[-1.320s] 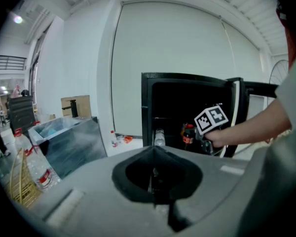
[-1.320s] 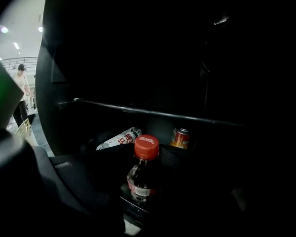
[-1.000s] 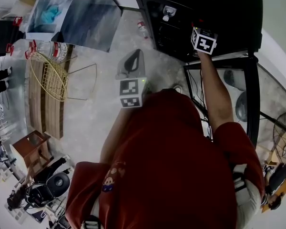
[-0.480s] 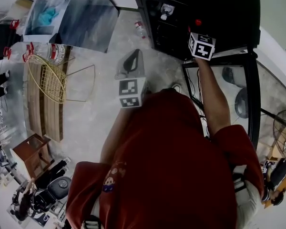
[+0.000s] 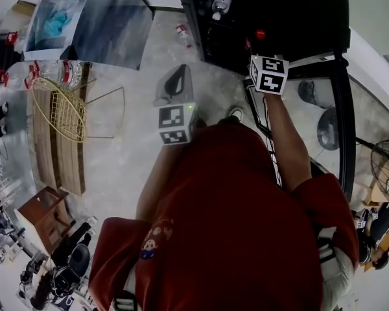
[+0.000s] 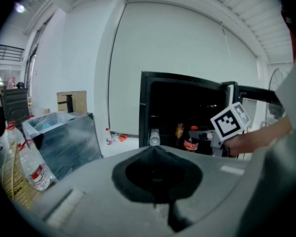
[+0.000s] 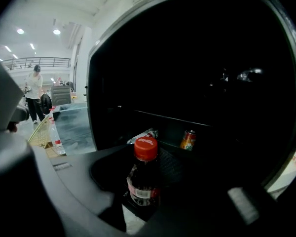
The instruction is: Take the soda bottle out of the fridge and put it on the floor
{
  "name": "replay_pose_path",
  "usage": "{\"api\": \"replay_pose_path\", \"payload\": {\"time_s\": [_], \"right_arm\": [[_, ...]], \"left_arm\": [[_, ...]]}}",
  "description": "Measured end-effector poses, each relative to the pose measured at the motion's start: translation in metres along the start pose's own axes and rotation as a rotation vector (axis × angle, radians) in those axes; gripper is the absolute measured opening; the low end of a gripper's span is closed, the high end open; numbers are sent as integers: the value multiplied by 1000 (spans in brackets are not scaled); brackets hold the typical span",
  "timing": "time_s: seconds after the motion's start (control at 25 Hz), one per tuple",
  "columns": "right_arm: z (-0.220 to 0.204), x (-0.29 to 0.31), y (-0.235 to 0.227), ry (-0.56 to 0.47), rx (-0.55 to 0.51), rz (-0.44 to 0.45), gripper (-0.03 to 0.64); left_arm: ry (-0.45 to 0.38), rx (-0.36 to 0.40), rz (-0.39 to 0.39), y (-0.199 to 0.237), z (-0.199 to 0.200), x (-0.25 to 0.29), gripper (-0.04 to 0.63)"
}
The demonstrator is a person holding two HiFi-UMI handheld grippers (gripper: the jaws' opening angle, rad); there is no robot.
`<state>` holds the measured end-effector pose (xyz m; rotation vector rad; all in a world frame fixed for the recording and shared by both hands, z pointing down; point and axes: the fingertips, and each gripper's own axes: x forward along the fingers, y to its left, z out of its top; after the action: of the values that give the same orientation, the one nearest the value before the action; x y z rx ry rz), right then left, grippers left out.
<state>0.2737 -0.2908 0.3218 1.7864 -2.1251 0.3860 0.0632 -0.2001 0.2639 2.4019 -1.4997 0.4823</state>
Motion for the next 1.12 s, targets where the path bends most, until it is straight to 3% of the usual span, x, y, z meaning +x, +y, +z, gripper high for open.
{"api": "replay_pose_path", "payload": {"time_s": [0.52, 1.12], "right_arm": [[14, -68, 45, -59, 13, 53, 146], [3, -98, 104, 5, 14, 26, 144]], "left_arm": [[-13, 21, -32, 9, 1, -7, 2], [-2, 11, -80, 64, -10, -15, 1]]}}
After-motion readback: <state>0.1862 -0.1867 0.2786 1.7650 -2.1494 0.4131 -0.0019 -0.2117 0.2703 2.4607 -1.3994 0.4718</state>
